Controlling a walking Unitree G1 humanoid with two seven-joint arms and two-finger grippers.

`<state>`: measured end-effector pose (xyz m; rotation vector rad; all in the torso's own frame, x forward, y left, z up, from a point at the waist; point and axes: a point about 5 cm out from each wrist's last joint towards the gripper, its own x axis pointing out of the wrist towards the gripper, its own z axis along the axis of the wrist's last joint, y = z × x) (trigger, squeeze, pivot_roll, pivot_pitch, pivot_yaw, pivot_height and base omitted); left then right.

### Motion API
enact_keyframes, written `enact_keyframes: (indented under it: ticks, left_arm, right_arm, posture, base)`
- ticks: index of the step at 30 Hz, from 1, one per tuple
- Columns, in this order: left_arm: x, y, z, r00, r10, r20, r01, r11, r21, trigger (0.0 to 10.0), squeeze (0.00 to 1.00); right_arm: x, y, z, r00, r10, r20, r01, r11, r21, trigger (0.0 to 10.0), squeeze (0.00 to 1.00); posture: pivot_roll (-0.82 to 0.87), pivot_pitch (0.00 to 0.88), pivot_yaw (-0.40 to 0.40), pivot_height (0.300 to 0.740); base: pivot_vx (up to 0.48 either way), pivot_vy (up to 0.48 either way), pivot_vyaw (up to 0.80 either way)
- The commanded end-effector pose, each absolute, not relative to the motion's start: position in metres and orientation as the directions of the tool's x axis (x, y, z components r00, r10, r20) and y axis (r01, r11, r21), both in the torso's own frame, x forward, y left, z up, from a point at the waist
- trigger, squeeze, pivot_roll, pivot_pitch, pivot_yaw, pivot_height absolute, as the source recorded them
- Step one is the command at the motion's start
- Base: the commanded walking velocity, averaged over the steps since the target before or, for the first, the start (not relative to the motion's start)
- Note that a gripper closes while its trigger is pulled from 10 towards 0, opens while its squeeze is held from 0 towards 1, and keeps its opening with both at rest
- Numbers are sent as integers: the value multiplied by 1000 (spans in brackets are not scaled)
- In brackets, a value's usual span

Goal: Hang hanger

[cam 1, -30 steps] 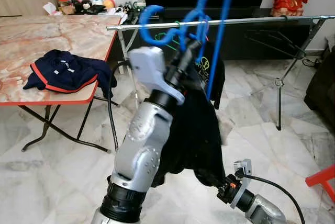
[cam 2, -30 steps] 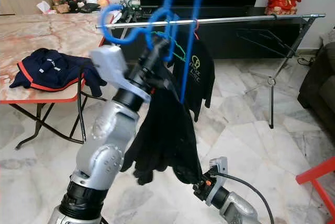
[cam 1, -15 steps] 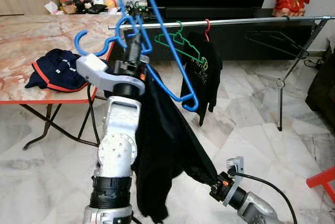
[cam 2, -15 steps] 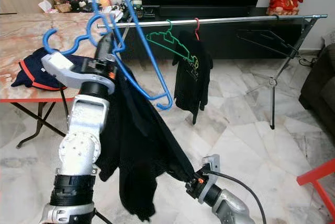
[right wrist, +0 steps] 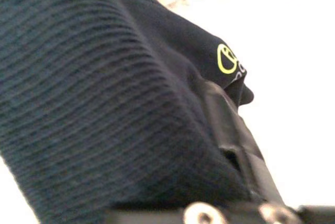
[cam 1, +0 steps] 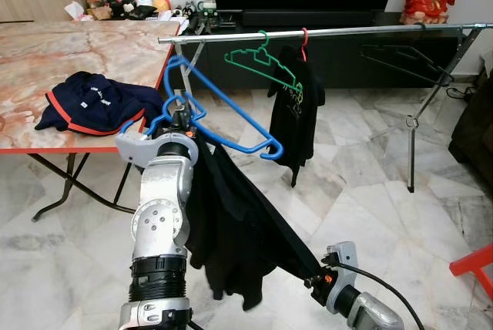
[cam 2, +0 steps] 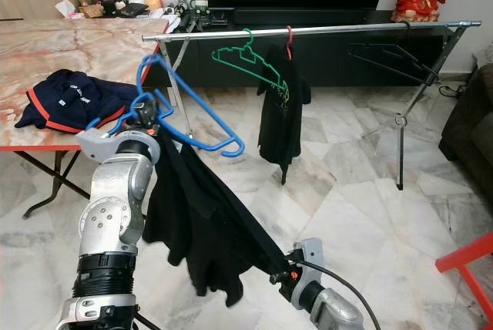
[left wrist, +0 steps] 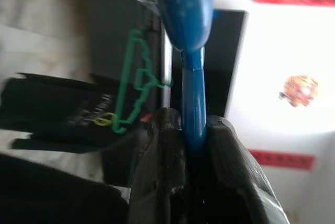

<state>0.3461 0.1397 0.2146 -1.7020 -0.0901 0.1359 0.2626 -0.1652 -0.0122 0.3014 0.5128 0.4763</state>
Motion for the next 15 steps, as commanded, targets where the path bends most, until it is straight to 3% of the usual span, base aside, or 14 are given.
enact_keyframes:
  ticks: [1,4,10,12,15]
  left_arm:
    - [341,113,226,985,153,-82,-29,-317,-948,10000,0]
    - [339,124,207,941,211,-264,-209,-251,-945,10000,0]
    - [325,147,177,858,303,-414,-386,-150,-910,10000,0]
    - [314,163,162,813,365,-455,-480,-23,-877,10000,0]
    - [307,175,151,778,408,-478,-548,68,-833,10000,0]
  right_arm:
    - [236,-195,-38,749,348,-564,-192,929,318,0,0]
    - [228,-205,-46,735,239,-635,-158,970,183,0,0]
    - [218,-213,-52,731,179,-659,-108,983,148,0,0]
    - [216,-211,-53,728,180,-662,-105,983,152,0,0]
    - [216,-209,-54,726,187,-662,-110,981,157,0,0]
  posture:
    - [-19,57,17,740]
    - [-18,60,18,740]
    - [-15,68,21,740]
    - [-13,72,22,740]
    - [-10,72,27,740]
  base:
    - [0,0,0]
    - [0,0,0]
    - [0,0,0]
    - [0,0,0]
    - [0,0,0]
